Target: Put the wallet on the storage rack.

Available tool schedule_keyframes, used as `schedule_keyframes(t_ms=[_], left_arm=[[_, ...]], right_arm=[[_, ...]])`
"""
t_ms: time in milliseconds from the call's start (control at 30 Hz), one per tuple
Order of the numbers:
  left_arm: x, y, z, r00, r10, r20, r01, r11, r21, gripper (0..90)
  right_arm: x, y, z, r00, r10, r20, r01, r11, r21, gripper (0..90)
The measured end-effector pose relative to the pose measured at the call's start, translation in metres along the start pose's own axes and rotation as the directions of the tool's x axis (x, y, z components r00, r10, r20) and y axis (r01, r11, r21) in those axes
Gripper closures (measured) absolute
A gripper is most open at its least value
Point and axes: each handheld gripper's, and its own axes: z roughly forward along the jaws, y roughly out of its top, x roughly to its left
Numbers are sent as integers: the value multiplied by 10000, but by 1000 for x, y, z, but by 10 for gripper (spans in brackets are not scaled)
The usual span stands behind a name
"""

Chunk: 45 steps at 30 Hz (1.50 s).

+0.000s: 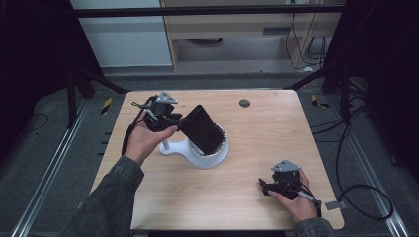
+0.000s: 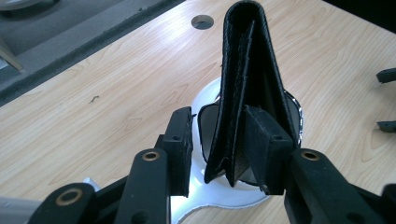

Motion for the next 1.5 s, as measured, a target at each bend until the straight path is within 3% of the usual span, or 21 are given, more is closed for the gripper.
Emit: schedule_keyframes(t_ms=[167, 333, 367, 400, 467, 567, 733, 800, 900, 1033, 1200, 1500], left_arm=[[-2, -1, -9, 10000, -9, -71, 7, 9997, -236, 603], [-3, -2, -20, 9998, -67, -201, 52, 9973, -737, 499], [-4, -3, -23, 9996, 4, -274, -29, 9960, -889, 499], [-7, -5, -31, 9993, 140, -359, -181, 9929, -1174, 439], [-10, -8, -37, 9994, 218, -265, -255, 9884, -1499, 390], [-14, -14, -43, 9989, 398, -252, -435, 9845, -1700, 282], [-27, -33, -50, 9981, 612, 45, -590, 9768, -2060, 194], [-30, -38, -51, 9976, 682, 113, -644, 9763, -2066, 172], [-40, -58, -49, 9958, 894, 183, -844, 9789, -1862, 137], [-46, -76, -45, 9958, 796, 443, -707, 9820, -1753, 115], [-51, -93, -39, 9952, 865, 461, -784, 9850, -1540, 81], [-52, -138, -13, 9961, 409, 783, -325, 9939, -1052, 69]], right_arm=[[0, 0, 1, 10000, -49, -24, 49, 10000, 17, 81], [0, 0, 0, 10000, -7, -6, 7, 10000, 11, 81], [0, 0, 0, 10000, -7, -6, 7, 10000, 11, 81], [0, 0, 0, 10000, -12, -6, 12, 10000, 15, 81], [0, 0, 0, 10000, -18, -3, 18, 10000, 17, 80], [0, -1, 0, 10000, -21, -6, 21, 10000, 26, 80], [0, -1, 0, 10000, -22, 15, 22, 10000, 42, 79], [0, -1, 0, 10000, -17, 7, 17, 10000, 38, 79], [0, -1, 0, 10000, 6, 11, -6, 10000, 21, 77], [0, -1, 0, 10000, 21, -21, -21, 10000, 18, 75], [0, -1, 1, 10000, 39, -45, -39, 10000, 32, 66], [1, -1, 0, 9996, -97, -259, 95, 9999, -71, 46]])
